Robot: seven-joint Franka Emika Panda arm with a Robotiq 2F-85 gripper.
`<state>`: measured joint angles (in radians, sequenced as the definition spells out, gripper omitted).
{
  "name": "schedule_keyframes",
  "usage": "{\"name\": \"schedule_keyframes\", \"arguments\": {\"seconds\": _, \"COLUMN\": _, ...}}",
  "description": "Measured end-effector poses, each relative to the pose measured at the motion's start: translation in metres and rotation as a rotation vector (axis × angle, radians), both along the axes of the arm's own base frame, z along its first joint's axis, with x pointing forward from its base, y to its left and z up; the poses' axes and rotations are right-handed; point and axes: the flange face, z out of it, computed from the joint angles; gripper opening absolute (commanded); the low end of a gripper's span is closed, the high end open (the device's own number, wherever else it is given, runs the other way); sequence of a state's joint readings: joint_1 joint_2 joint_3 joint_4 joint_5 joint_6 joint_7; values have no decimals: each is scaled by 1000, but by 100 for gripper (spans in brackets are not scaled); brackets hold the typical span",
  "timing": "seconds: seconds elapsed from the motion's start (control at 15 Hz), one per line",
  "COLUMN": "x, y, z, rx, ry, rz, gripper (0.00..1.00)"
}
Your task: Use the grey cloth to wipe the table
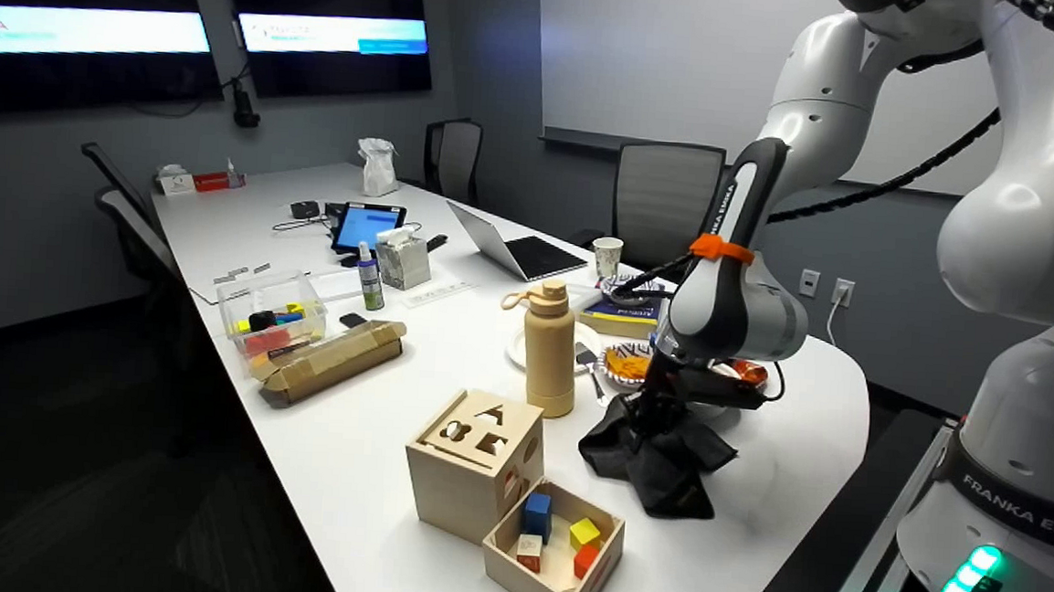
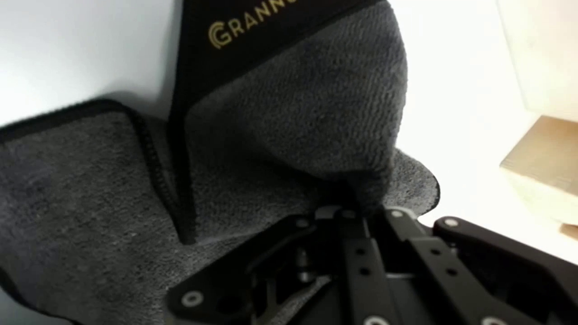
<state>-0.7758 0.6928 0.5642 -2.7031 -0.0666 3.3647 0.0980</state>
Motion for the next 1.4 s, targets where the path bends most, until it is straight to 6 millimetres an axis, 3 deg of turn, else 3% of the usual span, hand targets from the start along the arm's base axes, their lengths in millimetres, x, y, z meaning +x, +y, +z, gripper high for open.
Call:
{"name": "schedule_keyframes", "arguments": {"seconds": 0.13, "x": 0, "y": 16, "z": 5, "rx": 35, "ry": 6, "rz": 65, "gripper": 1}}
{"name": "schedule_keyframes", "arguments": {"seconds": 0.33, "x": -17, "y": 35, "z": 5, "rx": 88, "ry": 87, "rz": 125, "gripper": 1}}
{"name": "schedule_keyframes", "arguments": {"seconds": 0.6, "x": -33, "y": 36, "z": -6, "rx": 108, "ry": 196, "rz": 100, "gripper": 1}}
{"name": "schedule_keyframes", "arguments": {"seconds": 0.93, "x": -34, "y": 2, "z": -13, "rx": 39, "ry": 267, "rz": -102, "gripper": 1}}
{"name": "schedule_keyframes", "arguments": {"seconds": 1.4, "x": -36, "y": -55, "z": -5, "rx": -88, "ry": 290, "rz": -318, "gripper": 1}}
